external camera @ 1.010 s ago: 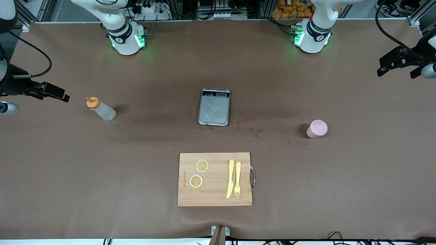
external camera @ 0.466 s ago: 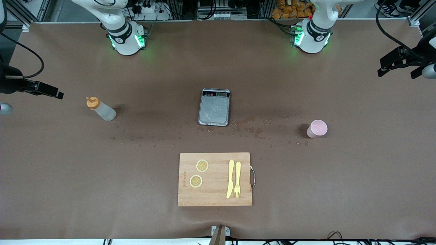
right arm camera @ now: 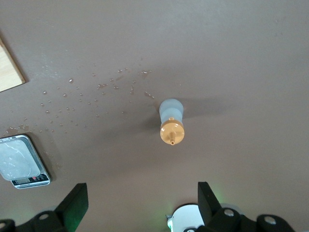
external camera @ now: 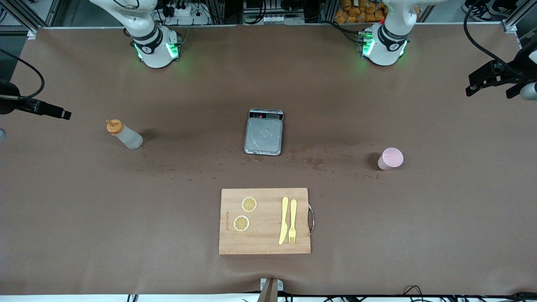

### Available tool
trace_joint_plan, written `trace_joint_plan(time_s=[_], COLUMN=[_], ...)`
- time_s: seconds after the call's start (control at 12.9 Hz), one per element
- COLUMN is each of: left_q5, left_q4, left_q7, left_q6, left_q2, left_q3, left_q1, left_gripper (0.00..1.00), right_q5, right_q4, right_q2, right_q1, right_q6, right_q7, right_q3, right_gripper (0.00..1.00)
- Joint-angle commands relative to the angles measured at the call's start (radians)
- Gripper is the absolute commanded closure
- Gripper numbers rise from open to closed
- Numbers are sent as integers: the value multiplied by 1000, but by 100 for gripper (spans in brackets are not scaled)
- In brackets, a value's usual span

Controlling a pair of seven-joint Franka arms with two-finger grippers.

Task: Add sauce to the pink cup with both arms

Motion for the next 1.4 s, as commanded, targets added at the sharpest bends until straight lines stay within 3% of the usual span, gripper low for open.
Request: trace_joint_plan(time_s=[0.0,0.39,0.54,0.78,1.01,1.32], left_q5=[20,20,22,22,20,22], left_q4=[2,-12,-47,-206,-372,-421], left_q7=[3,4,4,4,4,4], left_q6=[-2,69,104,280,484,605], left_q2=[-2,89,137,150,165,298], left_q3=[-8,-8,-10,-10,-10,-10], left_q1=[-4,3,0,3,3,-5], left_gripper=[0,0,0,0,0,0], right_q5=[0,20,84,115,119,297], right_q4=[3,-2,-2,-11,-63,-172], right_q2=[-1,28,49,71,79,96], right_q1=[-31,-98,-152,-195,-218,-344], right_q6=[-48,-111,-152,-189,-163,-133], right_q7=[108,282,348,394,619,676], right_q3=[13,14,14,13,13,13], right_gripper=[0,0,0,0,0,0])
